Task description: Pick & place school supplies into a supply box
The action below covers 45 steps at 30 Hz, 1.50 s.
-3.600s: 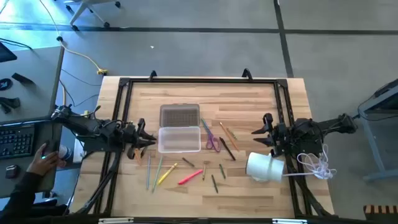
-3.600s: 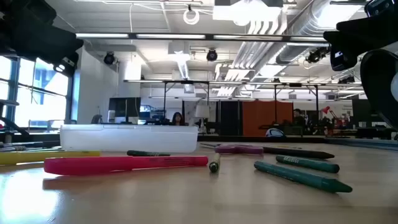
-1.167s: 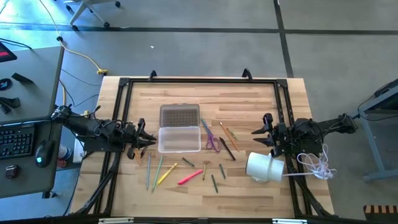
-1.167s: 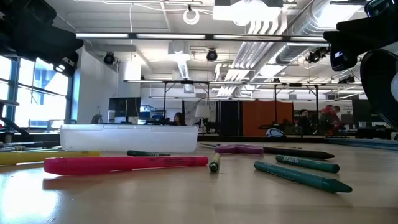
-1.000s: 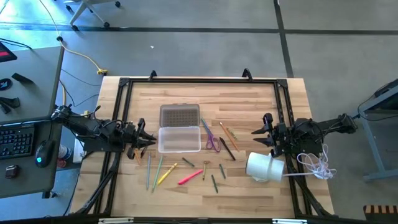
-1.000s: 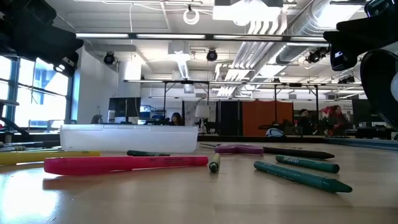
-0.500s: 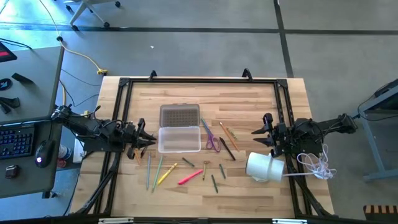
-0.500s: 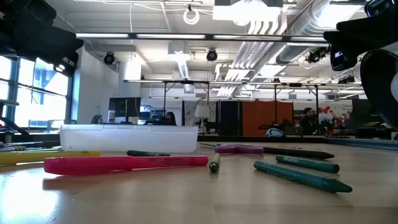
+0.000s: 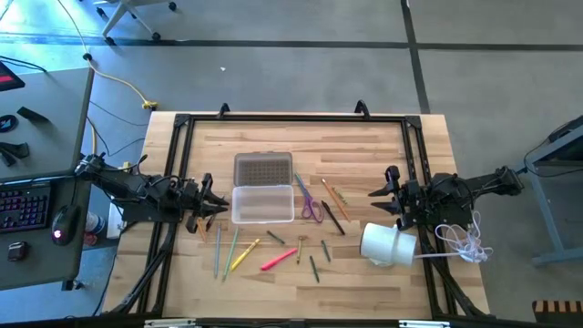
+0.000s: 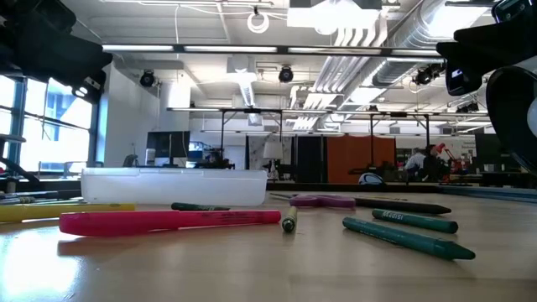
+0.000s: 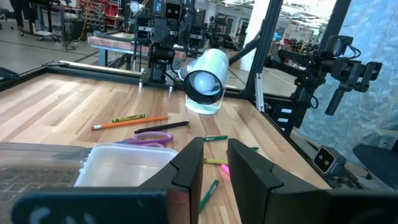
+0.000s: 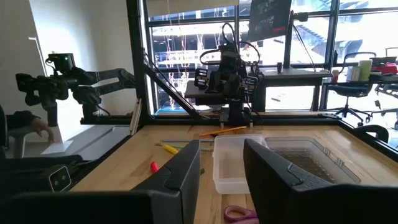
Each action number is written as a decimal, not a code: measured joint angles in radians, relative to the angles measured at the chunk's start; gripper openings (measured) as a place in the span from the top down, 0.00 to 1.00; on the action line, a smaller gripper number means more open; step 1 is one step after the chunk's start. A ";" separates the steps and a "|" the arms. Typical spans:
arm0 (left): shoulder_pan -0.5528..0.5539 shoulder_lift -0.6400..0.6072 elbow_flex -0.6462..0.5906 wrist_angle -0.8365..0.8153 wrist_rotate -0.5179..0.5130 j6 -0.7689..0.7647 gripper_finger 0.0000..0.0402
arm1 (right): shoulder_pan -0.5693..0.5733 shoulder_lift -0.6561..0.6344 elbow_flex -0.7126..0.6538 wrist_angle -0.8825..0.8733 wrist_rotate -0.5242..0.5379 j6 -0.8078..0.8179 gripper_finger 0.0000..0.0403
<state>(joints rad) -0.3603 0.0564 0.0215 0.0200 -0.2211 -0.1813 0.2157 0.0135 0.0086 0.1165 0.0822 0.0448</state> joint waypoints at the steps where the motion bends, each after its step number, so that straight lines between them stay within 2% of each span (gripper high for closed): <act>1: 0.000 0.000 0.000 0.000 0.000 0.000 0.72 | 0.000 0.000 0.000 0.000 0.000 0.000 0.73; 21: 0.000 0.000 0.000 0.000 0.000 0.000 0.72 | 0.000 0.000 0.000 0.000 0.000 -0.002 0.73; 25: 0.000 0.000 0.000 0.000 0.001 -0.007 0.72 | 0.000 0.000 0.000 0.000 0.000 -0.142 0.73; 29: 0.000 0.000 0.000 -0.009 0.060 -0.036 0.72 | 0.000 0.000 0.000 0.000 0.001 -0.217 0.73; 32: 0.000 0.000 0.000 -0.018 0.116 -0.037 0.72 | 0.001 0.000 0.000 -0.006 -0.011 -0.067 0.73; 40: 0.000 0.000 0.000 -0.020 0.127 -0.038 0.72 | 0.001 -0.002 0.003 -0.077 -0.018 -0.009 0.73; 45: 0.000 0.000 0.000 -0.020 0.128 -0.059 0.72 | 0.001 -0.002 0.065 -0.159 -0.048 0.035 0.73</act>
<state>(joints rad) -0.3607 0.0566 0.0212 0.0002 -0.0935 -0.2405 0.2165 0.0113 0.0741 -0.0427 0.0338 0.0800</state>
